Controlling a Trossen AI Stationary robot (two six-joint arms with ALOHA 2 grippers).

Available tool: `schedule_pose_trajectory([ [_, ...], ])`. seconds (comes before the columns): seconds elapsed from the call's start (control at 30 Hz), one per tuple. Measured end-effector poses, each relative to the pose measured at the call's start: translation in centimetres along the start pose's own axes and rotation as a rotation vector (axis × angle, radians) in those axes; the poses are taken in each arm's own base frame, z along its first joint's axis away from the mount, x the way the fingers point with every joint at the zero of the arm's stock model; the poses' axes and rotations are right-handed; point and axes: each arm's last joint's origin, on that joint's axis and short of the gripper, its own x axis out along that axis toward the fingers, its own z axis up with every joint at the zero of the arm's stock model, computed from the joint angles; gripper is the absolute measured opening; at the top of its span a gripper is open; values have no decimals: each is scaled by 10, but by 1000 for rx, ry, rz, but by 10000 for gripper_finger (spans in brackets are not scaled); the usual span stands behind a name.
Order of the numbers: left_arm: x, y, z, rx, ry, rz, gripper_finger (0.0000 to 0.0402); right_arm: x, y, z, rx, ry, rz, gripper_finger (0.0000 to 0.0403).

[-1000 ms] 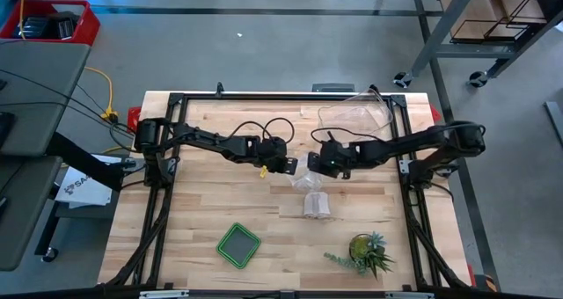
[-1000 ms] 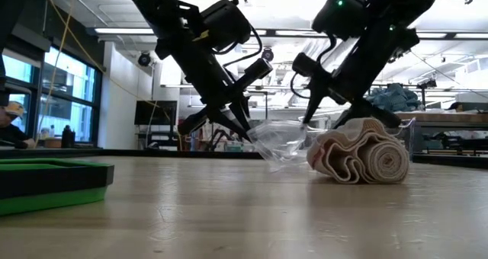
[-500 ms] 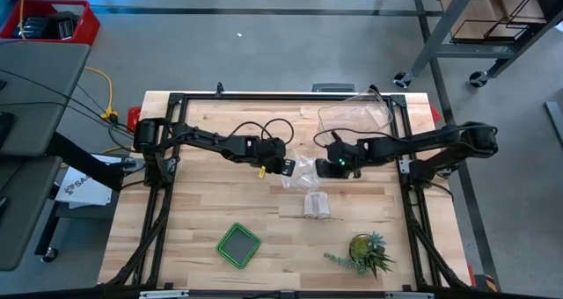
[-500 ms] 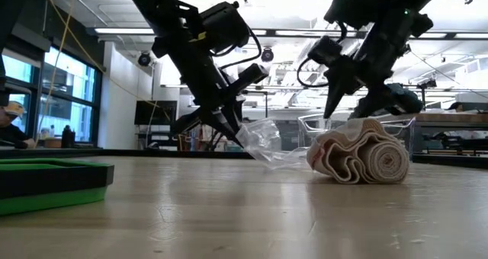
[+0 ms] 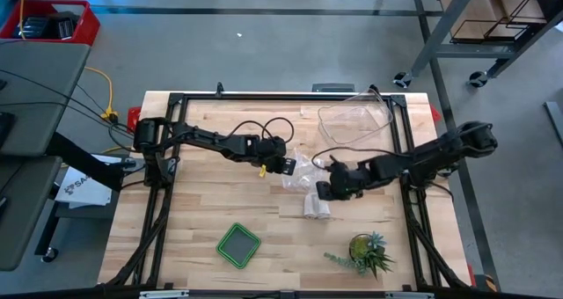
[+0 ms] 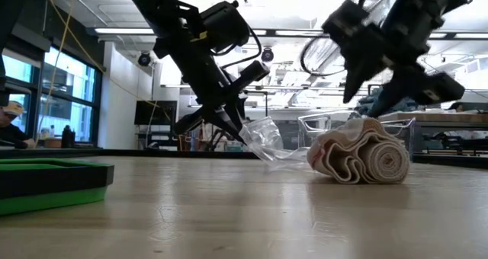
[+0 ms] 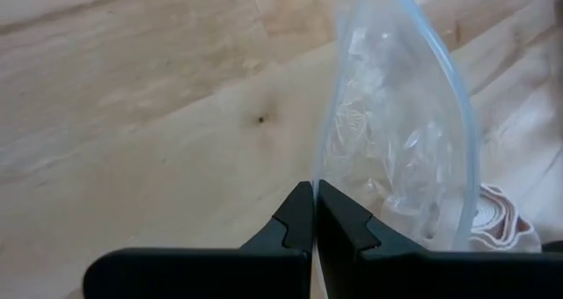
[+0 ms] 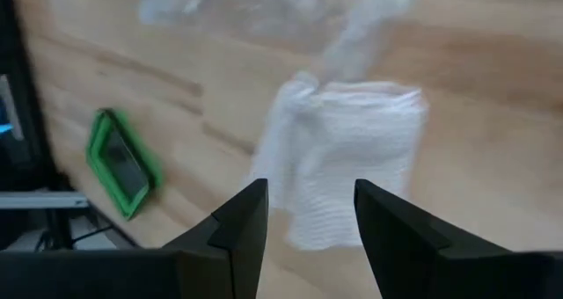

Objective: Roll bandage
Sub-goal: Put the rolled white bandage into the transparent zip bag

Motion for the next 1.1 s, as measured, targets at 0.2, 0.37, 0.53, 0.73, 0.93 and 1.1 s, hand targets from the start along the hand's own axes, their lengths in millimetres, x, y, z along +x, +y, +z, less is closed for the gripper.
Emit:
schedule_pose_trajectory([
  [0.2, 0, 0, 0, 0, 16, -8, 0, -5, 17, -16, -43, -159, 61, 162],
  [0.37, 0, 0, -1, -3, 16, -9, 0, -6, 19, -17, -47, -181, 89, 162],
  [0.53, -1, -1, 0, -9, 14, -9, 0, -6, 22, -11, -19, -215, 109, 162],
  [0.73, -13, -4, 2, 14, -3, -14, 0, -8, 36, -11, -177, -263, 240, 168],
  [0.93, -16, 0, 0, 17, 15, 31, 0, -9, 37, -12, -238, -250, 246, 242],
  [1.1, -15, -2, -3, 24, 20, 20, 0, -7, 31, -18, -215, -185, 196, 344],
])
